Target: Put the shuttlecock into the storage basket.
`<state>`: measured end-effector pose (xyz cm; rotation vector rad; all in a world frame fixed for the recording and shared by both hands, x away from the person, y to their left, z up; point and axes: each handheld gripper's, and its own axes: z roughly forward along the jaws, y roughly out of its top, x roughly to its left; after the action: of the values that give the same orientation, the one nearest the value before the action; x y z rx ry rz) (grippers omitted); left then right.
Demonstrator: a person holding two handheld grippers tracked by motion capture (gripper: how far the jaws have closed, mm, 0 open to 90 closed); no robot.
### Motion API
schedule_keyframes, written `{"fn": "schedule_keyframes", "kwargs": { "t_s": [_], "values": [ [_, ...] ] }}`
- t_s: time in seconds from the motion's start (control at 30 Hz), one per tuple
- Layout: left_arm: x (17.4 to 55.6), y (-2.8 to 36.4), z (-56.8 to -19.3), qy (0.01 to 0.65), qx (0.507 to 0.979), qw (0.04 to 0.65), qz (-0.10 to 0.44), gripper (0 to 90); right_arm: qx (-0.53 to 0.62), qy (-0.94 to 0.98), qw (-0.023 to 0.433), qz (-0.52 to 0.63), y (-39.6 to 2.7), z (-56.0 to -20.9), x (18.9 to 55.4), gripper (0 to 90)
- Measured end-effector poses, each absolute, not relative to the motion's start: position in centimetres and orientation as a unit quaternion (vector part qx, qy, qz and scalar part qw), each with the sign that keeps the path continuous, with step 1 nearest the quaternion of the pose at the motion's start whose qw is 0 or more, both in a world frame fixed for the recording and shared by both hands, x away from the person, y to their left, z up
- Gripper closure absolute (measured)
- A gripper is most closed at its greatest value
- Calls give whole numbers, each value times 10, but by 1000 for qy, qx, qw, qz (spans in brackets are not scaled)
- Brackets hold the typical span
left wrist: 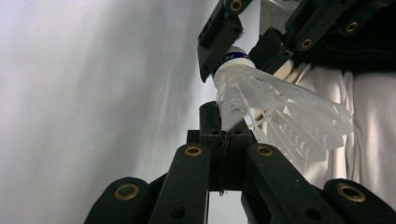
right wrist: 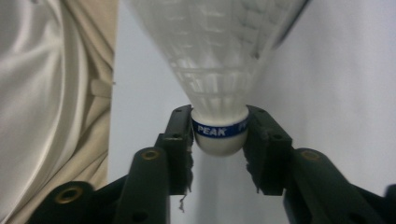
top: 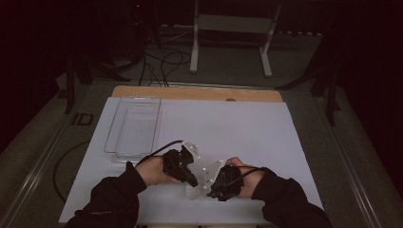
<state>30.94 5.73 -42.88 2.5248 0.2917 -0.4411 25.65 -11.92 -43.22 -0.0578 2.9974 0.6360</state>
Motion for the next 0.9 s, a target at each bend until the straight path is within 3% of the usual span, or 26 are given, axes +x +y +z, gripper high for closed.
{"fn": "schedule_keyframes", "kwargs": {
  "t_s": [0.23, 0.33, 0.4, 0.6, 0.9],
  "values": [
    [313, 69, -421, 124, 940, 284, -146, 900, 50, 981, 31, 183, -130, -442, 268, 384],
    [313, 74, -416, 129, 941, 284, -132, 900, 76, 980, 30, 179, -138, -444, 275, 318],
    [313, 77, -413, 132, 941, 286, -126, 900, 87, 980, 34, 177, -140, -445, 277, 324],
    [314, 85, -405, 145, 940, 289, -106, 900, 128, 980, 39, 147, -151, -455, 287, 110],
    [315, 101, -397, 167, 935, 301, -86, 900, 165, 963, 34, 210, -176, -455, 296, 89]
  ]
}}
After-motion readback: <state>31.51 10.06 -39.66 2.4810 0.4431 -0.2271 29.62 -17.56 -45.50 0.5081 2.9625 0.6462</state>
